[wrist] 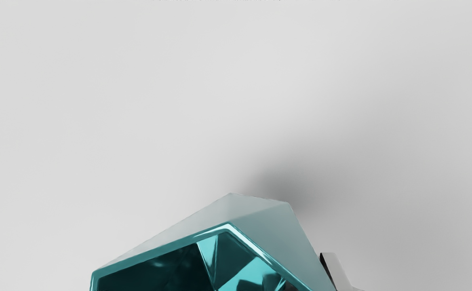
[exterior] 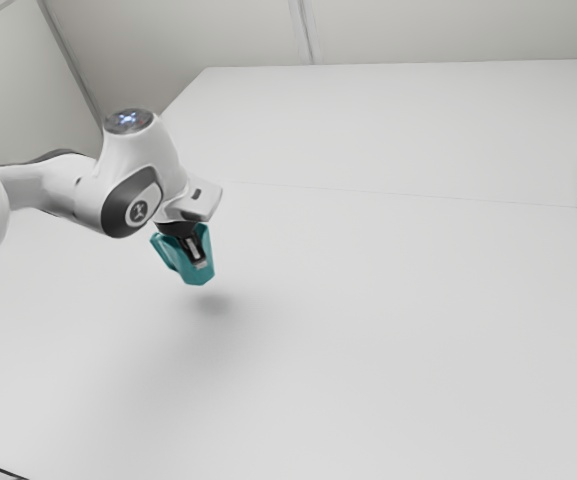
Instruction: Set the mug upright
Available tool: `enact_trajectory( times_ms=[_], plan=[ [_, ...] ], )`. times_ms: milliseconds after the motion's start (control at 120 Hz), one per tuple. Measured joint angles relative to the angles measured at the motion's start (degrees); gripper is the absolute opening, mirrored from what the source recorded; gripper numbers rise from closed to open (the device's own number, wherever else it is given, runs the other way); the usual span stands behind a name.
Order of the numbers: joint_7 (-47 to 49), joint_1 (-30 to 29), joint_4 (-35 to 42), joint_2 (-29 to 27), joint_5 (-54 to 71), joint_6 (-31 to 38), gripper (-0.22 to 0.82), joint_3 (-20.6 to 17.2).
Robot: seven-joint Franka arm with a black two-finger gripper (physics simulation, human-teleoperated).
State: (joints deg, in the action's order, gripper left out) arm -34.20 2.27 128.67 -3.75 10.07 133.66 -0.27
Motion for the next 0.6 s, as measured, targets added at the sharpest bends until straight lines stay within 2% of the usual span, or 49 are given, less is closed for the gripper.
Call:
enact_trajectory(
  times_ms=[250, 600],
  plan=[
    [5.5, -0.6, 6.8, -2.7, 5.1, 9.3, -0.18, 0.0],
    [10.5, 1.5, 11.3, -4.1, 5.7, 13.4, -0.16, 0.0]
  ],
)
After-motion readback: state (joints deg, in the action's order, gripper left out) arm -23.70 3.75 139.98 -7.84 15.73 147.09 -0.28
